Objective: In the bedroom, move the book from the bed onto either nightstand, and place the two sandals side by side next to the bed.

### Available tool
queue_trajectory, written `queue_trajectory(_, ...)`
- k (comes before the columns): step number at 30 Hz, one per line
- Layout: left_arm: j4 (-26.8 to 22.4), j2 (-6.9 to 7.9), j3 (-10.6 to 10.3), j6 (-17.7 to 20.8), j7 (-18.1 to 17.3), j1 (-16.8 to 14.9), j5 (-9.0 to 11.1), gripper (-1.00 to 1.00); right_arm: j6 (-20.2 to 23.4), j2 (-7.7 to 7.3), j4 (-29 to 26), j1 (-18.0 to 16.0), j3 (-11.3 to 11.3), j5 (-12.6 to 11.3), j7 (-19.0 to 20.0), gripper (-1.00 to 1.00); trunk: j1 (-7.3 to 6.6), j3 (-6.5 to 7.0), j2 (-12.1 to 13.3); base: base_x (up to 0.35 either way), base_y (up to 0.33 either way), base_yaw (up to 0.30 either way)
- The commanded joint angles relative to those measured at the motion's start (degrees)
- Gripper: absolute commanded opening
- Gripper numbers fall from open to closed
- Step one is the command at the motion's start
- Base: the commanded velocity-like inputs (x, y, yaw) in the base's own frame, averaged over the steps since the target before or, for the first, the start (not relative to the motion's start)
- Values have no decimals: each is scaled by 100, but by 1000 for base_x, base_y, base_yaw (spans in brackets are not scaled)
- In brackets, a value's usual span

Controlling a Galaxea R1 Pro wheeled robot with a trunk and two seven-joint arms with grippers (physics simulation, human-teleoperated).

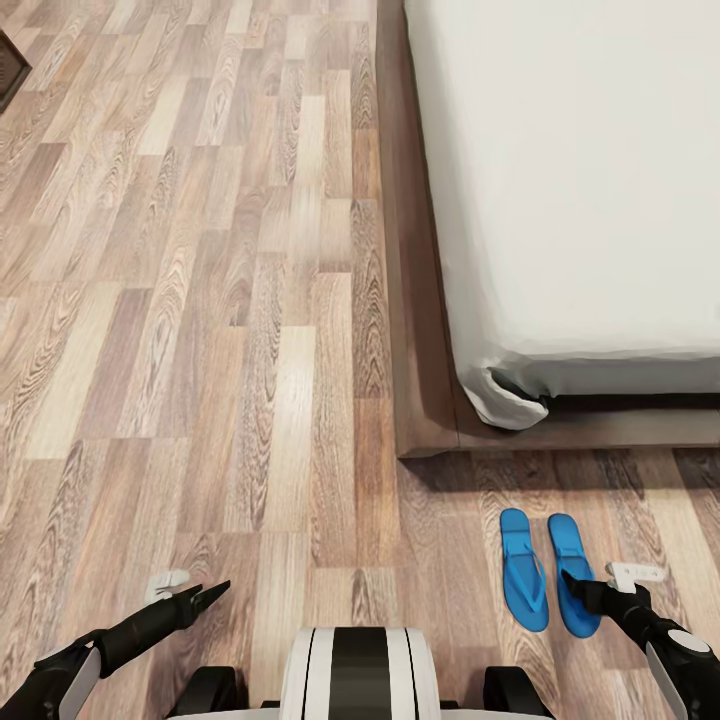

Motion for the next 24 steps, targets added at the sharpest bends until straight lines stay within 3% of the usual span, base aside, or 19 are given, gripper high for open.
queue_trajectory(1,2,-1,10,60,-22,-2,32,100,-3,4,-1,-3,-32,40,43,100,-3,20,1,0,0,0)
queue_trajectory(19,3,-1,-2,60,-20,-2,31,100,50,-4,-63,-3,-32,8,88,100,-49,419,25,0,0,0)
queue_trajectory(22,6,-1,-10,64,-19,-2,26,100,147,-32,-102,-3,-39,-76,319,100,-57,486,29,0,0,0)
queue_trajectory(24,8,-4,-14,62,-17,-2,20,100,297,-54,-76,-3,-48,-231,802,100,-62,530,31,0,0,0)
